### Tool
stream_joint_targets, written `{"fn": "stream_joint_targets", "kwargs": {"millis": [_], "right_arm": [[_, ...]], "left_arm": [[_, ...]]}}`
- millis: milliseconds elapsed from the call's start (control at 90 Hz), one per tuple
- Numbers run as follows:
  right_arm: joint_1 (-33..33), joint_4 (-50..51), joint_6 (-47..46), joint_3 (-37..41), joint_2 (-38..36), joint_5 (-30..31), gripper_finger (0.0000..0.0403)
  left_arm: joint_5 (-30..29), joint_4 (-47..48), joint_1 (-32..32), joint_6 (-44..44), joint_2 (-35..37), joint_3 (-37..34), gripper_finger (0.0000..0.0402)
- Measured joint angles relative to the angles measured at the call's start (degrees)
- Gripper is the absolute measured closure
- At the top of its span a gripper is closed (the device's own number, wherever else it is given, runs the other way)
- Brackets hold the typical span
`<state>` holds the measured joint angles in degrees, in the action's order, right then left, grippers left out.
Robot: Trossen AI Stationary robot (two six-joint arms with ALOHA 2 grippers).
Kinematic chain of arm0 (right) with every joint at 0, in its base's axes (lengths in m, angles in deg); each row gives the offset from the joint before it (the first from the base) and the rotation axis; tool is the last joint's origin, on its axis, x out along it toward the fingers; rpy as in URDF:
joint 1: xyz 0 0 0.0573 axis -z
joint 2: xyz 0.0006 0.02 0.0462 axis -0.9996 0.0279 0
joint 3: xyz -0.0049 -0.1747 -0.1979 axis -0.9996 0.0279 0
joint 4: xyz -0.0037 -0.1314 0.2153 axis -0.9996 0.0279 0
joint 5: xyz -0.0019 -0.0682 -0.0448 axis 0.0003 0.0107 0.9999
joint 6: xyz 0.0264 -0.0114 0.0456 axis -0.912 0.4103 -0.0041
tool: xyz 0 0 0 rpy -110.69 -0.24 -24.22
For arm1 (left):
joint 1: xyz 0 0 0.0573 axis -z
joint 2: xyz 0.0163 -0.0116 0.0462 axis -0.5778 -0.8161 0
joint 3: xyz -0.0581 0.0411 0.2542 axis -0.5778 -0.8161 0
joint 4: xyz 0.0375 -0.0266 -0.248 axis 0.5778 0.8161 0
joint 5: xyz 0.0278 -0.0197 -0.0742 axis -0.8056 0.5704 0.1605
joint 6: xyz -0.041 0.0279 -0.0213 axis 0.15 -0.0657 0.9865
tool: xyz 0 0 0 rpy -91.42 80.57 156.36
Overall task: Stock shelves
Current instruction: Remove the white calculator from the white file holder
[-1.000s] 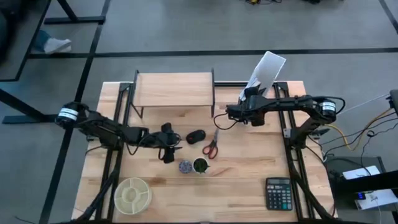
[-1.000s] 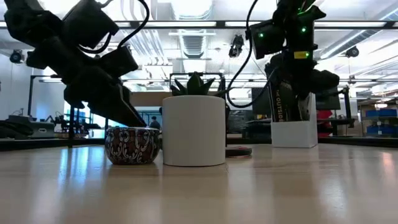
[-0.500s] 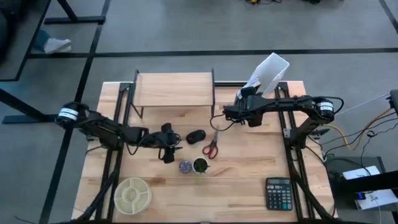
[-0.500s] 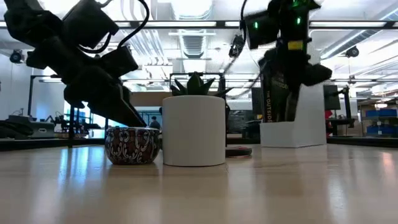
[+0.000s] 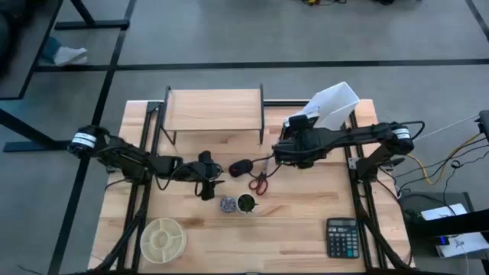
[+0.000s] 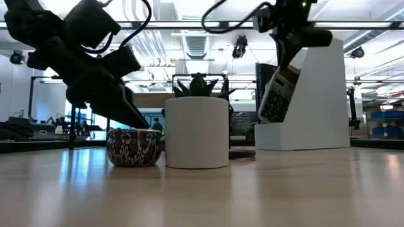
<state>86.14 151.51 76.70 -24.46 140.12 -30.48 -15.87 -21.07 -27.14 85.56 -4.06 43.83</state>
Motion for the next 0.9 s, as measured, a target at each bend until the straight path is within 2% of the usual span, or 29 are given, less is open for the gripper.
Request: {"fn": "stream_joint_targets", "kwargs": {"millis": [522,822,900], "right_arm": [[-5.2,-0.7,-5.3,-6.2,-0.1,-2.6,0.0396],[-10.0,-1.0,-7.5,-16.1,-0.1,-3.6,0.0396],[-11.2,-0.8,-9.0,-18.5,-0.1,-6.4,0.0396]], "left_arm": [[0.0,0.0,0.0,0.4,0.0,0.0,0.0256],[0.0,0.1,0.0,0.1,0.0,0.0,0.0245],[0.0,0.1,0.0,0.1,0.0,0.0,0.0241]]}}
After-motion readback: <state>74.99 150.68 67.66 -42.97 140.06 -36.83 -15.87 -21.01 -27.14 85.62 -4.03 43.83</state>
